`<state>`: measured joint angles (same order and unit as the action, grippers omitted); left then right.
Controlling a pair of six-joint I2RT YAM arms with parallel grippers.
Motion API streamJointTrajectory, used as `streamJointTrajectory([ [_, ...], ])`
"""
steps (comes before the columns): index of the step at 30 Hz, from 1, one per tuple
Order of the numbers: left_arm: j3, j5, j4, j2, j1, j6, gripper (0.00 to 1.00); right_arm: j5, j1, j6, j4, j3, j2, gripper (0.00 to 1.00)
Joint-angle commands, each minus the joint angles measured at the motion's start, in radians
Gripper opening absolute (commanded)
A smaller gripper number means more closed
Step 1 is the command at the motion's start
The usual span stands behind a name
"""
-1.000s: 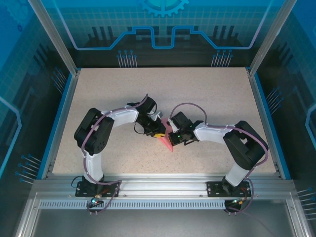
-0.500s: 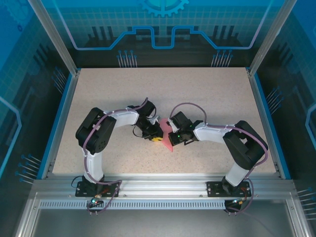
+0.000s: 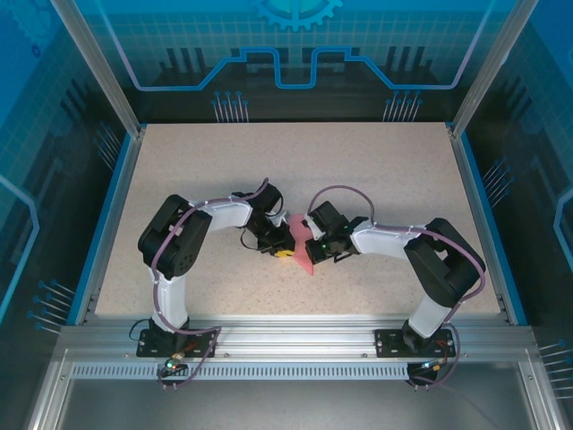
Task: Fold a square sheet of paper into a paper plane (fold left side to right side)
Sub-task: Third fold the triangle at the center of the table.
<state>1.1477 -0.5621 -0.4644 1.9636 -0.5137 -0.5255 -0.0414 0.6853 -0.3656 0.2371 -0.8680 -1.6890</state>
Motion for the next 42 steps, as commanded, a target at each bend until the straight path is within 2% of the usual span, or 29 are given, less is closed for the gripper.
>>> streamJointTrajectory([
  [1,-0.045,0.088,-0.038,0.052,-0.008,-0.025,0.16,-0.022,-0.021,-0.021,0.078,-0.054,0.009,0.15],
  [4,-0.049,0.095,-0.037,0.055,-0.006,-0.029,0.15,-0.035,-0.023,-0.034,0.098,-0.073,0.044,0.22],
  [8,-0.054,0.105,-0.031,0.055,-0.008,-0.036,0.11,-0.048,-0.023,-0.064,0.148,-0.070,0.099,0.22],
  [14,-0.055,0.110,-0.036,0.055,-0.009,-0.039,0.07,-0.128,-0.001,-0.150,0.131,-0.004,0.195,0.00],
  [17,-0.056,0.113,-0.037,0.057,-0.009,-0.040,0.06,-0.173,0.034,-0.216,0.076,0.034,0.206,0.00],
  [22,-0.057,0.119,-0.040,0.057,-0.010,-0.041,0.05,-0.196,0.098,-0.302,-0.009,0.014,0.125,0.00],
  [28,-0.052,0.122,-0.045,0.057,-0.010,-0.039,0.05,-0.162,0.123,-0.332,0.011,-0.079,0.005,0.00],
  [42,-0.042,0.123,-0.053,0.063,-0.010,-0.034,0.06,-0.083,0.117,-0.363,0.073,-0.091,-0.037,0.00],
])
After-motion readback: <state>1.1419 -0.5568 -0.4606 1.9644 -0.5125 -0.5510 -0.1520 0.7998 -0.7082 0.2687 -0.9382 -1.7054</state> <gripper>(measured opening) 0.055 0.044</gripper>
